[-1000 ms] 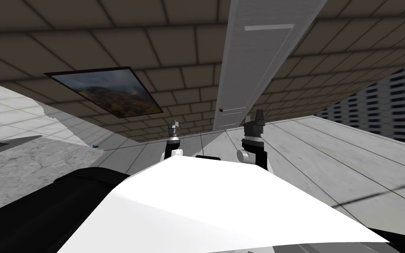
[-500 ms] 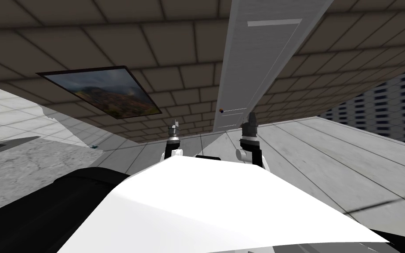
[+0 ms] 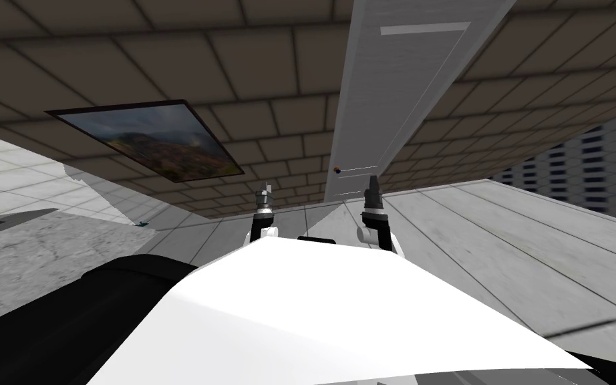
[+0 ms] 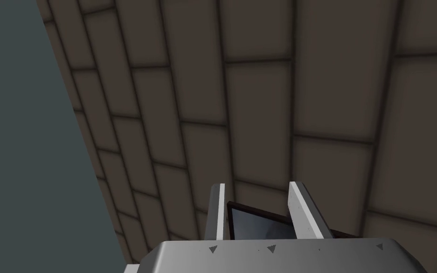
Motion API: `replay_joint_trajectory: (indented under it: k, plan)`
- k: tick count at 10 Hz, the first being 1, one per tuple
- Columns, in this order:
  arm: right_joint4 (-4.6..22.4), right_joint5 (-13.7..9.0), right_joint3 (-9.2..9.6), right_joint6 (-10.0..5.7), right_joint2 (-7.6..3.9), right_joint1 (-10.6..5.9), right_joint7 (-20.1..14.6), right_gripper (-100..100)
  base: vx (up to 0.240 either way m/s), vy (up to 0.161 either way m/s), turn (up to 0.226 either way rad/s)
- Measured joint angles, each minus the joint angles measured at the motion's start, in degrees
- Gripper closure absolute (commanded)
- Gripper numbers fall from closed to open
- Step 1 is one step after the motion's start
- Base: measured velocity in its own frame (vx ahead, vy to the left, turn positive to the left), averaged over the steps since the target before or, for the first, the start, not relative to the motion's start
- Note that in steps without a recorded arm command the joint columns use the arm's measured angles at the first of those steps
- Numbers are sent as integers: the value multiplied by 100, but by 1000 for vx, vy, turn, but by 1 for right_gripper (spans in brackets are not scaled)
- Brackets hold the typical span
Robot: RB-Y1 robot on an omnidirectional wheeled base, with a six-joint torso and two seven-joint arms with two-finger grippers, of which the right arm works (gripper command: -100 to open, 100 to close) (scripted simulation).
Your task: Pull the door open
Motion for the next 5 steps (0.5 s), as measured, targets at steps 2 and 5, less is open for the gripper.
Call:
replay_joint_trajectory:
  k: [2, 5]
  plan:
    - [249, 73, -51, -72, -54, -65, 171, -100, 98, -19, 17]
    - [789, 202, -131, -224, -112, -260, 464, -100, 100, -26, 21]
